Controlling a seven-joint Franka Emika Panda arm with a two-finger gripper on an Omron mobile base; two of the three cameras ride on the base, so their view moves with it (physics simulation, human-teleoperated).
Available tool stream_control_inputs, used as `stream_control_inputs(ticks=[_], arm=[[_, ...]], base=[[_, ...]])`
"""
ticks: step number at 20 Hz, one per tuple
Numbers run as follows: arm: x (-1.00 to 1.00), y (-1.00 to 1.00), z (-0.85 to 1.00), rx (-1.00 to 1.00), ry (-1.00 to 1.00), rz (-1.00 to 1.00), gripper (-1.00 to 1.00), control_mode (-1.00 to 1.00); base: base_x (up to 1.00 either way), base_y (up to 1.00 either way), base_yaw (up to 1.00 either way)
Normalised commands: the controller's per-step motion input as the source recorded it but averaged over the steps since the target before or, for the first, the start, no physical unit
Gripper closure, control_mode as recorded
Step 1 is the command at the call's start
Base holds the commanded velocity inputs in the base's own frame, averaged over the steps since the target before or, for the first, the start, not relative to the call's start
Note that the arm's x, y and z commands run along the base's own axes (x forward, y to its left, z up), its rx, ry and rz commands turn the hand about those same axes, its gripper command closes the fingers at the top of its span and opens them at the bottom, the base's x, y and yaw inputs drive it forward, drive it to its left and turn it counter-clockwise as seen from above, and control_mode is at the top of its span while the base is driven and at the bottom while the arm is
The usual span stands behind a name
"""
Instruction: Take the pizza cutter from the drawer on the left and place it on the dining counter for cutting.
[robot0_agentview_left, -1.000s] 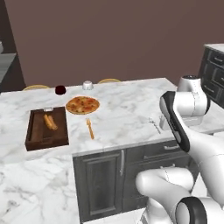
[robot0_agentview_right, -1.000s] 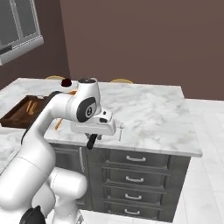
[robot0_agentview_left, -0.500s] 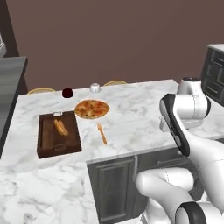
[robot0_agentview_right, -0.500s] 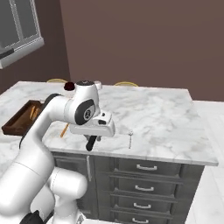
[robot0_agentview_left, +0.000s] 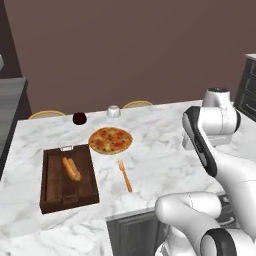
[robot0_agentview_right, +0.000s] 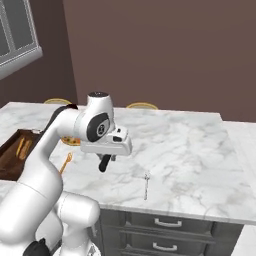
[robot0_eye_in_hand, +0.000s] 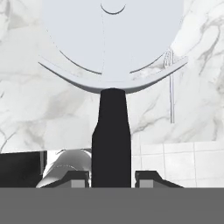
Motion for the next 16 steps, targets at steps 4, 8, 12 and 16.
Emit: stream_control_inputs(ticks=[4, 8, 12, 16], arm=[[0.0, 0.0, 0.0, 0.0, 0.0, 0.0, 1.0, 1.0], [0.0, 0.0, 0.0, 0.0, 0.0, 0.0, 1.0, 1.0], [0.69, 0.29, -0.03, 0.0, 0.0, 0.08, 1.0, -1.0], [0.97, 0.32, -0.04, 0.0, 0.0, 0.09, 1.0, -1.0]], base=[[0.56, 0.03, 0.0], [0.49, 0.16, 0.0], [0.0, 0.0, 0.0], [0.0, 0.0, 0.0]])
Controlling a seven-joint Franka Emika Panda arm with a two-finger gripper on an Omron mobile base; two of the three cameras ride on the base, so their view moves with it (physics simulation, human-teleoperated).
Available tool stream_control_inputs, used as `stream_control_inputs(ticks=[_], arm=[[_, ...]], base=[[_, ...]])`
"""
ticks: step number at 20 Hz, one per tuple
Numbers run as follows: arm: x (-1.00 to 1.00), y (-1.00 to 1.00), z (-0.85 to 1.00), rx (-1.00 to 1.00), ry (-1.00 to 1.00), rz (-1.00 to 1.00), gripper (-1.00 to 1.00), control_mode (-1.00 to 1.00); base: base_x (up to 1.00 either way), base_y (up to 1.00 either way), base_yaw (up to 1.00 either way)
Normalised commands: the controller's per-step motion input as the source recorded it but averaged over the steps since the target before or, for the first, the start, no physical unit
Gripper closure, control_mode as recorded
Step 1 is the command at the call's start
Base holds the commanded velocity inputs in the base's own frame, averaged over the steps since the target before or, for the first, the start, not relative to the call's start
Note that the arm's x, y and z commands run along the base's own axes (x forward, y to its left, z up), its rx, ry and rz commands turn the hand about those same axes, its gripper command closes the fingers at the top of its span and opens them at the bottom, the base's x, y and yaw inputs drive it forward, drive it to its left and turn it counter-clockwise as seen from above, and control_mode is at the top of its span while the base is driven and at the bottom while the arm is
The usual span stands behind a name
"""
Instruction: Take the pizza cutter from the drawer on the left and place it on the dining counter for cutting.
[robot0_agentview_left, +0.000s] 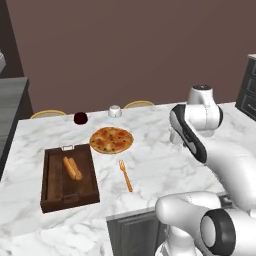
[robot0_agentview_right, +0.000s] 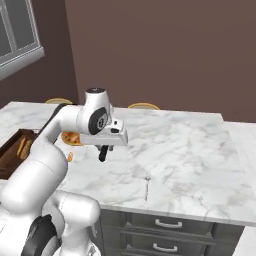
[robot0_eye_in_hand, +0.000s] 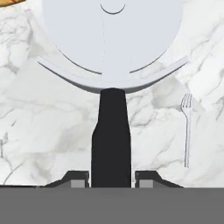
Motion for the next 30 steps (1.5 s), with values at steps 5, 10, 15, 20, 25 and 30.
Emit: stream_control_inputs(ticks=[5, 10, 15, 20, 25, 30], arm=[[1.0, 0.31, -0.17, 0.0, 0.0, 0.07, 1.0, -1.0], [0.88, 0.45, -0.27, 0.0, 0.0, 0.04, 1.0, -1.0], [0.74, 0.51, -0.17, 0.01, 0.01, 0.01, 1.0, -1.0], [0.73, 0.38, -0.26, 0.04, 0.01, 0.0, 1.0, -1.0], [0.52, 0.0, -0.33, 0.1, 0.0, 0.0, 1.0, -1.0], [0.43, 0.0, -0.34, 0.07, 0.0, 0.0, 1.0, -1.0]], base=[[0.0, 0.0, 0.0], [0.0, 0.0, 0.0], [0.0, 0.0, 0.0], [0.0, 0.0, 0.0], [0.0, 0.0, 0.0], [0.0, 0.0, 0.0]])
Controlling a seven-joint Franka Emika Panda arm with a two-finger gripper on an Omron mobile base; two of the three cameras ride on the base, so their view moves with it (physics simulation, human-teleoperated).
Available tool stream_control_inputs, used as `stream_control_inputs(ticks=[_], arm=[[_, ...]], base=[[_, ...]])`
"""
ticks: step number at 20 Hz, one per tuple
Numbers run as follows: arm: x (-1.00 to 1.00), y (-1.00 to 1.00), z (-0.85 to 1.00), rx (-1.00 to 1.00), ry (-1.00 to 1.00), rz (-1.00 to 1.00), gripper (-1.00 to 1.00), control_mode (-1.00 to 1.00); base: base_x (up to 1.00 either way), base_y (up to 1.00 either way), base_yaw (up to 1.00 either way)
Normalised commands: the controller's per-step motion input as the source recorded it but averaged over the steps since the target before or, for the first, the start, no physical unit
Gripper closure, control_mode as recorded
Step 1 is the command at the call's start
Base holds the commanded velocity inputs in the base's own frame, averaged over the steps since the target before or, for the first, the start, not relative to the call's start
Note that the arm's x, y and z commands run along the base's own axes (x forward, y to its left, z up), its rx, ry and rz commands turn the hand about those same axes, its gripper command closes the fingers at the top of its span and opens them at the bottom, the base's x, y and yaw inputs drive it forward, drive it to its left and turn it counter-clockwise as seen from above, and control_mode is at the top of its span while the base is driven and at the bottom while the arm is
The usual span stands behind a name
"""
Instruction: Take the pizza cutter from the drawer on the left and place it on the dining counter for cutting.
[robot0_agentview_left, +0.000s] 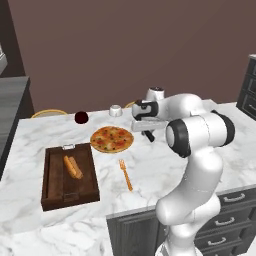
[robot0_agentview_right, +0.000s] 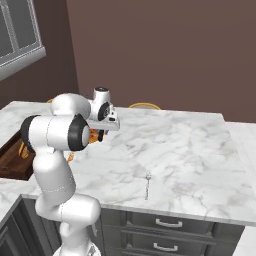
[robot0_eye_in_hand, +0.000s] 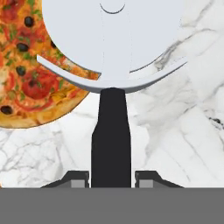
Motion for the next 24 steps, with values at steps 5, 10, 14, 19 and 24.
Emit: stream_control_inputs(ticks=[5, 10, 14, 19, 24], arm=[[0.19, 0.0, -0.41, 0.0, 0.0, 0.0, 1.0, -1.0], [0.0, 0.0, -0.38, -0.03, 0.0, -0.02, 1.0, -1.0], [0.0, 0.0, -0.29, 0.0, 0.0, 0.0, 1.0, -1.0], [0.0, 0.0, -0.21, 0.0, 0.0, 0.0, 1.0, -1.0], [0.0, 0.0, -0.21, 0.0, 0.0, 0.0, 1.0, -1.0]], base=[[0.0, 0.0, 0.0], [0.0, 0.0, 0.0], [0.0, 0.0, 0.0], [0.0, 0.0, 0.0], [0.0, 0.0, 0.0]])
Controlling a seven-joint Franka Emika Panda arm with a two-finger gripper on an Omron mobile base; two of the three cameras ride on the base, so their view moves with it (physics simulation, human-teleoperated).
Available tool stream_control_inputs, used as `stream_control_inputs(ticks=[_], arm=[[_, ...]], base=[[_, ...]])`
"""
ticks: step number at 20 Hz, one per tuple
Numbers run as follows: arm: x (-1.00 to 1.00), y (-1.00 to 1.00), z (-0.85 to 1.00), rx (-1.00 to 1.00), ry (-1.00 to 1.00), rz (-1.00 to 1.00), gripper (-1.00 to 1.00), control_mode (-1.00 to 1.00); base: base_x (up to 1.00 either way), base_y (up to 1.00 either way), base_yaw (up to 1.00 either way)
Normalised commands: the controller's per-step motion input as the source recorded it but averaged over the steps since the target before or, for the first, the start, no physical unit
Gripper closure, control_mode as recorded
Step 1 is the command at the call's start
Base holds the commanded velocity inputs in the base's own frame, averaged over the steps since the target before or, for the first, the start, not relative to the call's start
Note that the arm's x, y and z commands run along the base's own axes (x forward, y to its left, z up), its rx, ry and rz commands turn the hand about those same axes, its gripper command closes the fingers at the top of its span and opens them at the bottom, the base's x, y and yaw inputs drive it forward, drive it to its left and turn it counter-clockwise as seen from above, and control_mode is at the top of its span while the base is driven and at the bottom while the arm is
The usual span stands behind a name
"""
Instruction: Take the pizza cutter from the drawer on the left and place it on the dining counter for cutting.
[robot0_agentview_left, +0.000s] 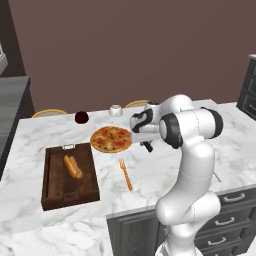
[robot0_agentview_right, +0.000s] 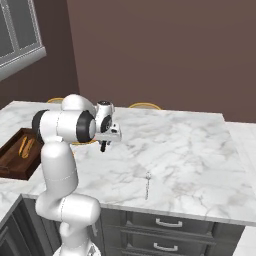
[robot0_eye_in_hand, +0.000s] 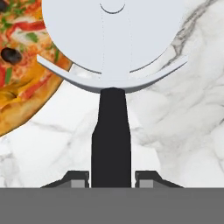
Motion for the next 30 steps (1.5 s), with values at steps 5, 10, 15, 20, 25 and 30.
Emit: stream_control_inputs(ticks=[5, 10, 15, 20, 25, 30], arm=[[0.01, 0.0, -0.21, 0.0, 0.0, 0.0, 1.0, -1.0], [0.09, 0.0, -0.15, 0.0, 0.0, 0.0, 1.0, -1.0], [0.16, 0.0, -0.16, 0.0, 0.0, 0.0, 1.0, -1.0], [0.21, 0.0, -0.16, 0.0, 0.0, 0.0, 1.0, -1.0], [0.26, 0.0, -0.2, 0.0, 0.0, 0.0, 1.0, -1.0], [0.14, 0.0, -0.1, 0.0, 0.0, 0.0, -1.0, -1.0]], base=[[0.0, 0.0, 0.0], [0.0, 0.0, 0.0], [0.0, 0.0, 0.0], [0.0, 0.0, 0.0], [0.0, 0.0, 0.0], [0.0, 0.0, 0.0]])
